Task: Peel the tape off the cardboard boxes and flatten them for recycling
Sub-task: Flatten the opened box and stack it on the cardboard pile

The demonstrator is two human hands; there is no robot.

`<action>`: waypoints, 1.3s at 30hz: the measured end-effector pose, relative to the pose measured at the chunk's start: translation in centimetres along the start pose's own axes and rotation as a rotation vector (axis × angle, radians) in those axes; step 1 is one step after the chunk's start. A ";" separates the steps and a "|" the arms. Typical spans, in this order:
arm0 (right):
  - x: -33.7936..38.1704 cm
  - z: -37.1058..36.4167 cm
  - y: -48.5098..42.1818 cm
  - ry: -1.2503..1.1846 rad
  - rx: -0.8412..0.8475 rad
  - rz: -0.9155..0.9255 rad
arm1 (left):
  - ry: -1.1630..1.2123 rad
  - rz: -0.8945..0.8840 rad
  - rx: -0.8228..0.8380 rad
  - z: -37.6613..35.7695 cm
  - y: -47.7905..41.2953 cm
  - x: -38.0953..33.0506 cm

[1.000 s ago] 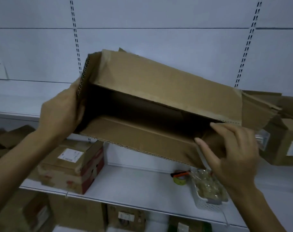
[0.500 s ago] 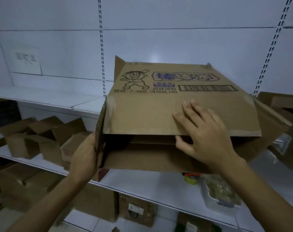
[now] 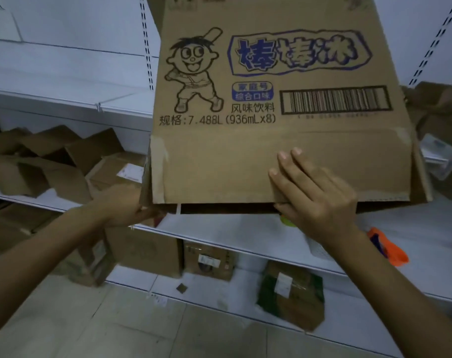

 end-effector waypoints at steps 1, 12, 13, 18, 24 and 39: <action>0.4 0.2 0.4 0.025 -0.006 -0.007 | 0.060 0.016 -0.026 0.8 -0.6 0.1; 3.0 -0.5 6.5 0.079 0.135 -0.119 | 0.443 -0.006 -0.884 14.5 -5.3 -4.0; 2.9 -0.4 6.9 0.086 0.136 -0.140 | 0.293 -0.134 -0.922 15.8 -6.8 -5.4; 1.2 0.3 7.5 0.068 0.174 -0.256 | 0.120 -0.153 -0.732 19.1 -16.8 -6.1; -5.2 2.1 5.0 0.250 0.168 -0.780 | 0.279 0.102 -0.665 19.9 -19.3 -5.0; -8.9 -1.4 4.7 -0.575 -0.388 -2.361 | 0.425 0.158 -0.647 15.6 -11.2 -2.4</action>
Point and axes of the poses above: each hand's wrist, its own y-axis away from the middle knuckle, its own z-axis out of the back of the hand, x = y × z, the point moved 7 cm from there along -y, towards the middle knuckle, and after that the axes turned 13 degrees about -x, right-handed, at the moved point
